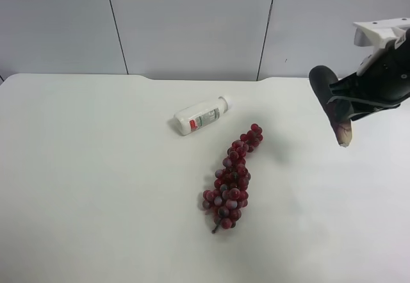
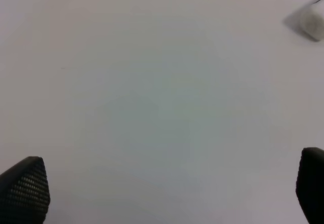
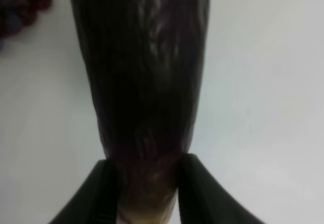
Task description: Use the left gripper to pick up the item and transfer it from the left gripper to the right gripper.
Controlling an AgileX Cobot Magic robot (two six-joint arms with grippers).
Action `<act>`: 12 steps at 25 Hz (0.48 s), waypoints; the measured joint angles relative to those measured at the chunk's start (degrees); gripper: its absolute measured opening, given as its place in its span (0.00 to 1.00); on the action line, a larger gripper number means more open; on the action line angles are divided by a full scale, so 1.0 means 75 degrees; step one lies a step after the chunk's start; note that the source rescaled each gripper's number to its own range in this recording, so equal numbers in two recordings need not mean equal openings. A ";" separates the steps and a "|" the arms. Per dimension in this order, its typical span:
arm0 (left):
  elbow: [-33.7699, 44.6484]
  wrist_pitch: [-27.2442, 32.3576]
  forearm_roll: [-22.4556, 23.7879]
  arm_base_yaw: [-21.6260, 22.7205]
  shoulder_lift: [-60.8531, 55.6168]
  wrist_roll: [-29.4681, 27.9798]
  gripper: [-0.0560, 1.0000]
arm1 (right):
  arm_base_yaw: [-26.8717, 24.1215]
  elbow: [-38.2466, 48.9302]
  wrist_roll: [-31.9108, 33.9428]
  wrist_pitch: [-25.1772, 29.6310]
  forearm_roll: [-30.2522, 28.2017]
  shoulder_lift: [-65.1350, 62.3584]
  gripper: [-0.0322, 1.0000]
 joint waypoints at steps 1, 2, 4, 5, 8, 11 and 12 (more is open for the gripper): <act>0.0000 0.0000 0.0000 0.0000 0.0000 0.0000 1.00 | -0.0022 0.0007 0.0000 -0.0017 0.0000 0.0132 0.03; 0.0000 0.0000 0.0000 0.0000 0.0000 0.0000 1.00 | -0.0029 0.0005 -0.0005 -0.0028 0.0006 0.0301 0.03; 0.0000 0.0000 0.0000 0.0000 0.0000 0.0000 1.00 | -0.0029 0.0005 -0.0009 -0.0034 0.0006 0.0648 0.03; 0.0000 0.0000 0.0000 0.0000 0.0000 0.0000 1.00 | -0.0029 0.0005 -0.0009 -0.0044 0.0021 0.0843 0.03; 0.0000 0.0000 0.0000 0.0000 0.0000 0.0000 1.00 | -0.0029 0.0005 -0.0009 -0.0202 0.0139 0.1362 0.03; 0.0000 0.0000 0.0000 0.0000 0.0000 0.0000 1.00 | -0.0029 0.0005 -0.0014 -0.0469 0.0197 0.1742 0.03; 0.0000 0.0000 0.0000 0.0000 0.0000 0.0000 1.00 | -0.0029 0.0005 -0.0014 -0.0538 0.0199 0.1847 0.03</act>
